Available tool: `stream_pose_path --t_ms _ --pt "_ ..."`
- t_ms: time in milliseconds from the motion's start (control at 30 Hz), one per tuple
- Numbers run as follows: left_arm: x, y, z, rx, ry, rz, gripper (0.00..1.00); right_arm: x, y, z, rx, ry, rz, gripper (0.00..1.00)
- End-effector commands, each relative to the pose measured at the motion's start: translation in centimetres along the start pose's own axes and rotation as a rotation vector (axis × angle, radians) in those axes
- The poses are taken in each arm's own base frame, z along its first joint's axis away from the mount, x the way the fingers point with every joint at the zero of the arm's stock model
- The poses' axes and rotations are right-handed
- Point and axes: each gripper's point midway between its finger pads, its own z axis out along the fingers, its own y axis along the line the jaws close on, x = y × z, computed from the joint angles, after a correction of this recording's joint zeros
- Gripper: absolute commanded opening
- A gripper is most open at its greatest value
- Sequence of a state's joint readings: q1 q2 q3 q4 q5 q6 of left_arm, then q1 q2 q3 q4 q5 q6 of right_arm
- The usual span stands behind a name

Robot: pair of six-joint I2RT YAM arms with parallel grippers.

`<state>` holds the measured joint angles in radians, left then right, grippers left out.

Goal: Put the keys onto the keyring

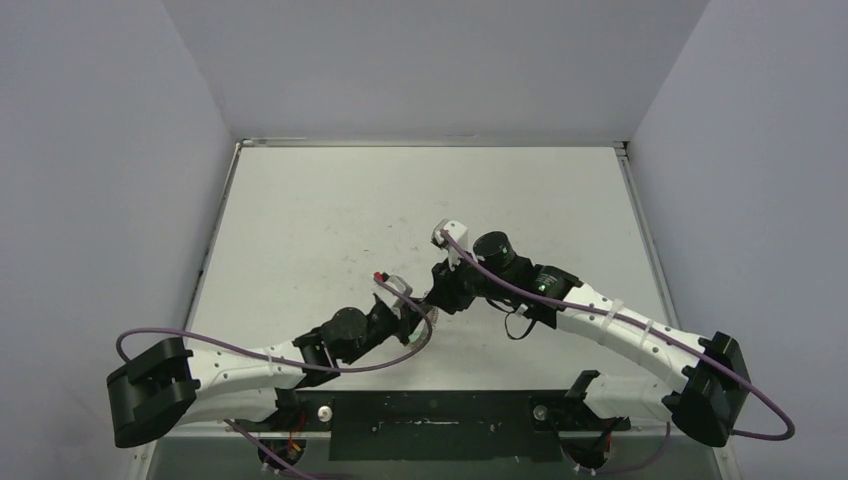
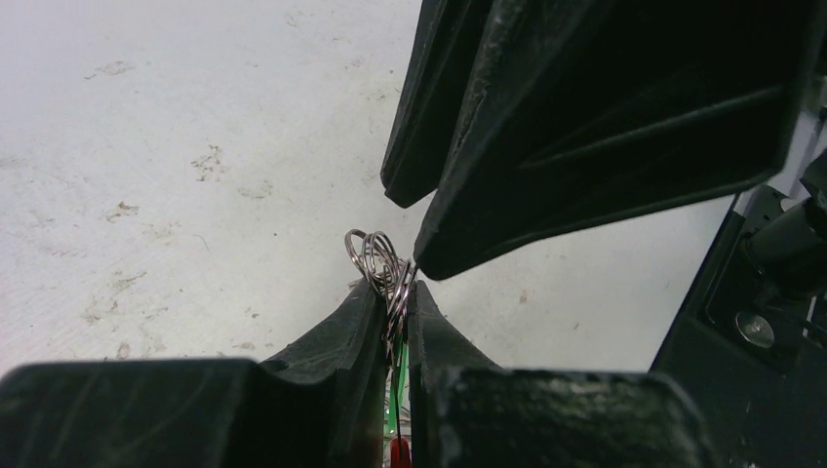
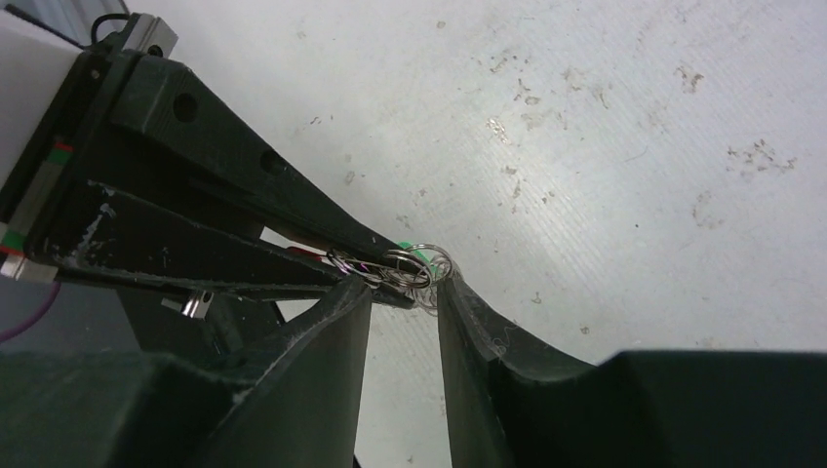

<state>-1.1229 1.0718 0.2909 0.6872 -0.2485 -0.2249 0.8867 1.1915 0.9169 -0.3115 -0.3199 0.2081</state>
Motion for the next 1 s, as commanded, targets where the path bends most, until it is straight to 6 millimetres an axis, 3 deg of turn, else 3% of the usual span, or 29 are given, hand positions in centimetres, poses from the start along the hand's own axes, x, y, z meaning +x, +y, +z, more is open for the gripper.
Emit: stream_pose_path --t_ms 0,300,600,967 --pt "-2.1 -2.0 -0.4 0.118 -0.078 0.022 0.00 -2.2 2.7 -1.7 -0.199 -0.142 -0.131 0.34" --pt "-2.1 -3.9 -1.7 0.248 -0.083 0.078 0.00 -1.8 6.0 -4.6 -0.394 -0.298 -0.416 0.39" --pt "-2.2 -4.5 -2.3 0.294 -0.091 0.094 0.00 -0.7 6.1 -4.4 -0.419 -0.342 -0.552 0.31" --pt "-2.3 -5.1 -2.2 0.326 -0.094 0.098 0.00 0.4 6.1 -3.1 -0.436 -0.310 -0.599 0.27"
